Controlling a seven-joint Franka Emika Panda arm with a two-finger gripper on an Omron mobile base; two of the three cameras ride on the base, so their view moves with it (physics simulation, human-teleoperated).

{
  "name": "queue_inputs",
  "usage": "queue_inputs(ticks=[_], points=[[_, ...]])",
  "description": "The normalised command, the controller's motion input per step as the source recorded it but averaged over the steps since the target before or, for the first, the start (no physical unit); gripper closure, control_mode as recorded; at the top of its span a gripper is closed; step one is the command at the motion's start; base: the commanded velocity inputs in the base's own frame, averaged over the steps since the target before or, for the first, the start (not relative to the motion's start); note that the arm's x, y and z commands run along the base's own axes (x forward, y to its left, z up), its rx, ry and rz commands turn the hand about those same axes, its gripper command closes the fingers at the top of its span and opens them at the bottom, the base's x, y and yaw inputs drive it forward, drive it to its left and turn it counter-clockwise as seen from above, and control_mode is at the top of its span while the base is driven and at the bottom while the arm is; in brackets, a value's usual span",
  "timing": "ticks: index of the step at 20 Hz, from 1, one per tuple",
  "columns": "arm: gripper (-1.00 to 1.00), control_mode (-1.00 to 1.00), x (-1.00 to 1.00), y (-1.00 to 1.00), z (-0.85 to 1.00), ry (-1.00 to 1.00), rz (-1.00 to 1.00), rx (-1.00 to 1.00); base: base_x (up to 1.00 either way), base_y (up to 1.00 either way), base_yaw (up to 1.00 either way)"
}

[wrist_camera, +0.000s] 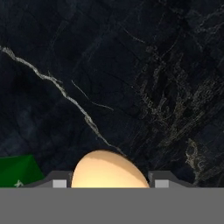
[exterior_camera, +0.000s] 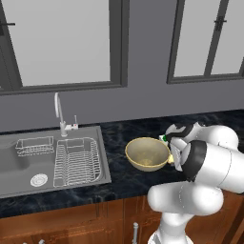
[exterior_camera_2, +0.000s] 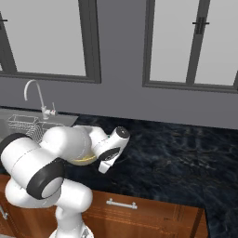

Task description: Gather the eggs and milk located in the vicinity of the sink area and place them right next to the bowl.

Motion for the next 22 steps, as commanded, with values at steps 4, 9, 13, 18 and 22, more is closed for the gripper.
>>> queue_inputs(ticks=[4,9,13,18,22], points=[[-1.00,-1.00,0.00,0.00,0.00,0.00,0.00,0.00,0.00,0.00,0.00],[-1.00,-1.00,0.00,0.00,0.01,0.00,0.00,0.00,0.00,0.00,0.00],[-1.00,-1.00,0.00,0.00,0.14,0.00,0.00,0.00,0.00,0.00,0.00],[-1.00,-1.00,0.00,0.00,0.24,0.00,0.00,0.00,0.00,0.00,0.00],[-1.00,-1.00,-0.01,-0.01,0.35,0.00,0.00,0.00,0.00,0.00,0.00]])
